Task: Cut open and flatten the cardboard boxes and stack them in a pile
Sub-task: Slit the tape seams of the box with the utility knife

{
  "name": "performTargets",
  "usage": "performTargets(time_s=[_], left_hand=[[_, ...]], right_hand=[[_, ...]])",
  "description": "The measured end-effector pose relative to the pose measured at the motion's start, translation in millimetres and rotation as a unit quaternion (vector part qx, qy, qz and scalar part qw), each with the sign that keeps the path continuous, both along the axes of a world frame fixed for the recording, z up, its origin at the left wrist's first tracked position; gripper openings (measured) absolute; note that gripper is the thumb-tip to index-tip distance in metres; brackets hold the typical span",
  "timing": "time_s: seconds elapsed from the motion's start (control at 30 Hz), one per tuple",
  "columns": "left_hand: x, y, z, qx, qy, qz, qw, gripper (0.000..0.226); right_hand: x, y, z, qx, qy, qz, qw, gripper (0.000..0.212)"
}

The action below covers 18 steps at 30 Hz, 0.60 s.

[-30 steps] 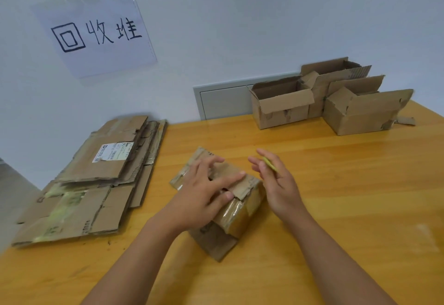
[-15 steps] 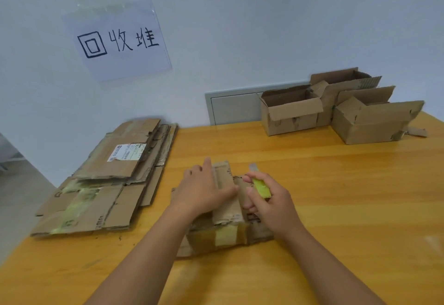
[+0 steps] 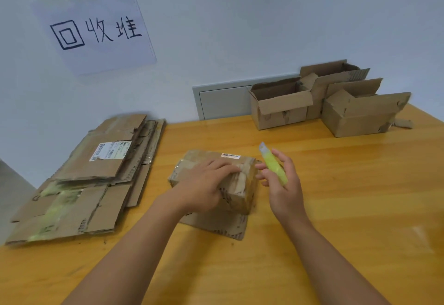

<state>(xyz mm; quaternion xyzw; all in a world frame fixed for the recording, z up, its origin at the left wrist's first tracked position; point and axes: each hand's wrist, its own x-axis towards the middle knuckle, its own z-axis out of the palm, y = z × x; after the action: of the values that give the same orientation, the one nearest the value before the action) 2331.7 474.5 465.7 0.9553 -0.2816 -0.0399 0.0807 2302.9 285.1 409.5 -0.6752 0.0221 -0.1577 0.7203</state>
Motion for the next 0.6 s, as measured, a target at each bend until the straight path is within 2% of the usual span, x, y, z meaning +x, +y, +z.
performTargets(time_s=[0.1,0.2,0.4,0.6], left_hand=[[0.0,-3.4,-4.2,-0.02,0.04,0.004,0.999,0.069],[3.9,-6.5,-1.5,-0.038,0.046,0.003,0.998,0.068],[7.8,-5.1,1.2,-0.036,0.052,0.014,0.998,0.065],[6.5,-7.8,0.3,-0.042,0.042,0.029,0.998,0.066]], right_hand=[[0.6,-0.1,3.4,0.044,-0.004,0.035,0.998,0.03],[0.6,-0.4,8.0,0.064,0.003,0.026,0.998,0.018],[-0.5,-6.3,7.3,0.046,0.039,-0.018,0.998,0.017],[-1.3,-4.5,4.0,-0.008,0.048,0.006,0.999,0.018]])
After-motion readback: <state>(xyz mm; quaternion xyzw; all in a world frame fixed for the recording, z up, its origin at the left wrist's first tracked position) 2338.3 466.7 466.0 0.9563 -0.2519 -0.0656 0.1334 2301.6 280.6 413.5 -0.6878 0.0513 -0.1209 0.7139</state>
